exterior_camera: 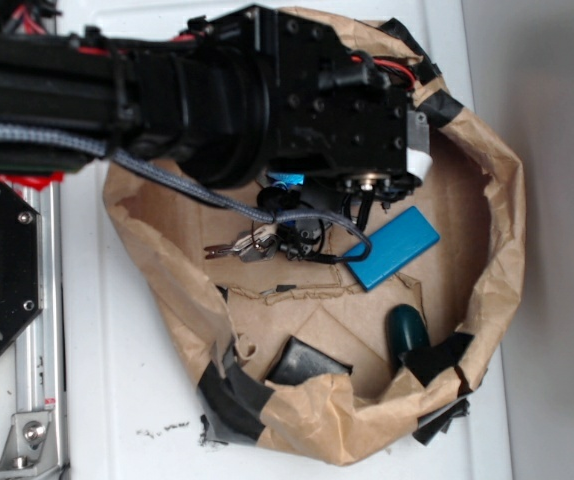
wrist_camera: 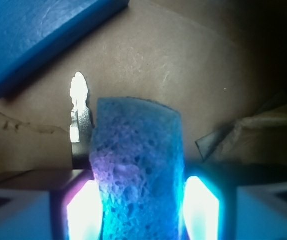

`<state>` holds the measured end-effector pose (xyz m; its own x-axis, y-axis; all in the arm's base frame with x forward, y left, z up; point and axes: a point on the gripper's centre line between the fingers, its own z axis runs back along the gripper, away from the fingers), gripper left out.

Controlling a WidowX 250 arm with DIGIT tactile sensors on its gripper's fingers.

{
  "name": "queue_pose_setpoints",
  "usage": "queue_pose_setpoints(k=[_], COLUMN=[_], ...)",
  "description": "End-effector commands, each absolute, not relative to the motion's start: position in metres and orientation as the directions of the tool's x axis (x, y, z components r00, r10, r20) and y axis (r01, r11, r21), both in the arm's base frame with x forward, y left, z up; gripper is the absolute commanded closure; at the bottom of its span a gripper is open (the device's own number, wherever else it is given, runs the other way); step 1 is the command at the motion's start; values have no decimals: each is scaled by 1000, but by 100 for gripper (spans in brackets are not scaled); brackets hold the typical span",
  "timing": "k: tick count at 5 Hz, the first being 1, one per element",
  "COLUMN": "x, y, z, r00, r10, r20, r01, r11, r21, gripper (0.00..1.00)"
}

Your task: Grab the blue sponge.

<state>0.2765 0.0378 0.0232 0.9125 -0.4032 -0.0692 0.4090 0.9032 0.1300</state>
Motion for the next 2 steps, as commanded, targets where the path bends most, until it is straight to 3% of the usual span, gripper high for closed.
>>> queue_pose_setpoints(k=[1,2], x=[276,276], y=[31,32], z=[23,37], r00=[919,924], r10=[-389,-382], r20=[-62,-28], r01=[394,382], r11=[910,913], r21=[128,141], gripper=[100,100])
